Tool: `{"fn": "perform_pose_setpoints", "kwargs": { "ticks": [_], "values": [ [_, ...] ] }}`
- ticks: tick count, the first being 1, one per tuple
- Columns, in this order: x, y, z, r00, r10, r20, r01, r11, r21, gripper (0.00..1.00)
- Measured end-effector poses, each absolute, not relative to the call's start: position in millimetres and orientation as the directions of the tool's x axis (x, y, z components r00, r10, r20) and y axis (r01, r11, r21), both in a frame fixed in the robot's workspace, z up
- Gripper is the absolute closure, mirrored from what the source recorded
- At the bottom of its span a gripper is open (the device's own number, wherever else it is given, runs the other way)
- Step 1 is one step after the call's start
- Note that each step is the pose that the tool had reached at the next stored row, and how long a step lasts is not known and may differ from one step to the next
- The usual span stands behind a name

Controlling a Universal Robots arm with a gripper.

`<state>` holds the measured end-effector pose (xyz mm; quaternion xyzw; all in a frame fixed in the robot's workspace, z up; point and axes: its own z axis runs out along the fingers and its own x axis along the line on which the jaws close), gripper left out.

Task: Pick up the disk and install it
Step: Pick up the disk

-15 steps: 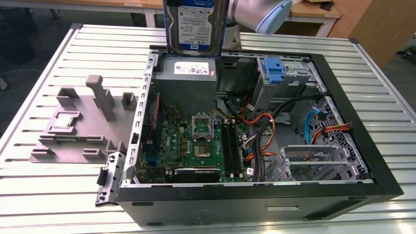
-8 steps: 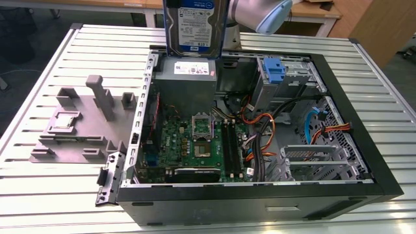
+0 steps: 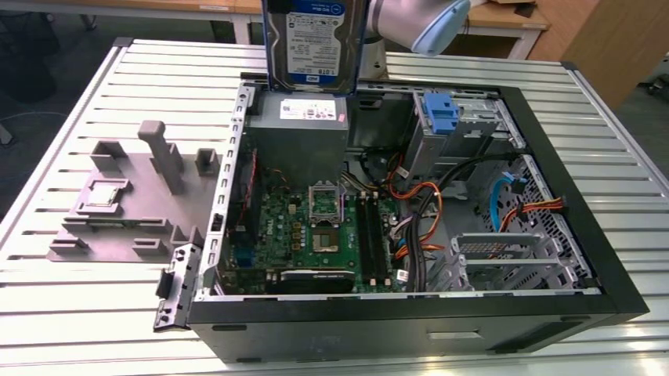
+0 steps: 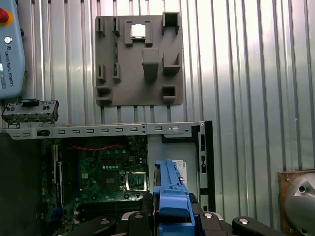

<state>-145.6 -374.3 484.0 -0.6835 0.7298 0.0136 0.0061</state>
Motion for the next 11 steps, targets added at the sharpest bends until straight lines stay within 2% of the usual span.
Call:
{"fn": "perform_pose_setpoints", "kwargs": {
  "ticks": [11],
  "values": [
    [-145.6,-374.5,484.0,-0.066,-0.997,-0.028,-0.998,0.065,0.011,0.63]
  ]
}}
